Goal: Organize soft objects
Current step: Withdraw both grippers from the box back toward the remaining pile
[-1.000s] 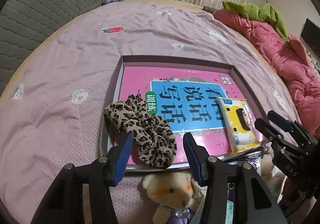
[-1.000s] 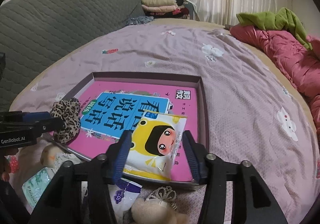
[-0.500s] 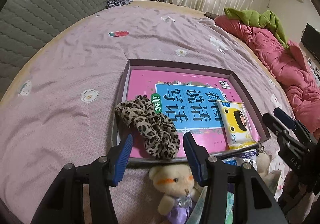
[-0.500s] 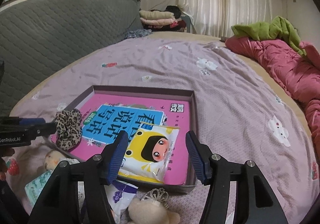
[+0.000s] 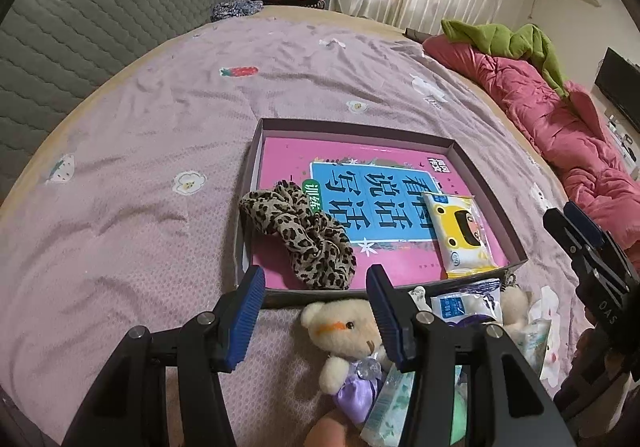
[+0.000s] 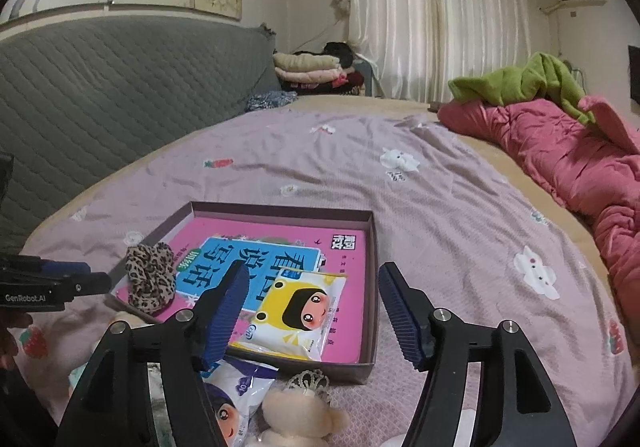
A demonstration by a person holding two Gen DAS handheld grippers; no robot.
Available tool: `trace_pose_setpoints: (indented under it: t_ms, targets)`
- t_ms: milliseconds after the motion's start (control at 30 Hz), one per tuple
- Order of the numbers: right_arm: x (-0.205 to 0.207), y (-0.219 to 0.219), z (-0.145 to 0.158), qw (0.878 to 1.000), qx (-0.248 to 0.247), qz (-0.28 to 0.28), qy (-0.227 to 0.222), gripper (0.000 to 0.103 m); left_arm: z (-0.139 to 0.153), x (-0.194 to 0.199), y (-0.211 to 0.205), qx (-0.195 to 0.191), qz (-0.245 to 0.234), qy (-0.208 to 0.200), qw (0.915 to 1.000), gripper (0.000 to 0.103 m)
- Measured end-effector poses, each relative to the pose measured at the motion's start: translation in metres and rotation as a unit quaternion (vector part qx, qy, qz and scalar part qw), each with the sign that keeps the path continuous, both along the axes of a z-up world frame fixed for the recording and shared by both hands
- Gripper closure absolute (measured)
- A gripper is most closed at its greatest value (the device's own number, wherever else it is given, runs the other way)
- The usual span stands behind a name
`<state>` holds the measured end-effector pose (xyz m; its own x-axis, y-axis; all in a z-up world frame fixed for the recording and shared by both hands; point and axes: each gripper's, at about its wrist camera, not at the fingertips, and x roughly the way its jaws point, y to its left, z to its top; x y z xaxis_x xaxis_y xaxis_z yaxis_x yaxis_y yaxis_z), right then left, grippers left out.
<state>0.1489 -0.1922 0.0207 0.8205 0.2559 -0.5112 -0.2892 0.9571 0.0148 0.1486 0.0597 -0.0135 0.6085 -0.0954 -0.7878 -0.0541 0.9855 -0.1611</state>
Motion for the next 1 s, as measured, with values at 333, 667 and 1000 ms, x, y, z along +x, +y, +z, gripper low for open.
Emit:
trace_pose_setpoints:
  t_ms: [333, 667, 1000]
  targets:
    - [-0.024, -0.021, 0.008, 0.999, 0.008, -0.037, -0.014, 0.029, 0.004, -0.016, -0.002, -0.007, -0.006, -0.01, 0.9999, 0.05]
    - [-0.052, -0.02, 0.004, 0.999, -0.005, -0.036, -0.007, 0.029, 0.006, -0.03, -0.007, -0.012, -0.015, -0.012, 0.9998, 0.05]
    - [-0.08, -0.007, 0.002, 0.999, -0.021, -0.024, -0.002, 0.029, 0.014, -0.046, -0.02, -0.004, -0.03, -0.02, 0.9994, 0.05]
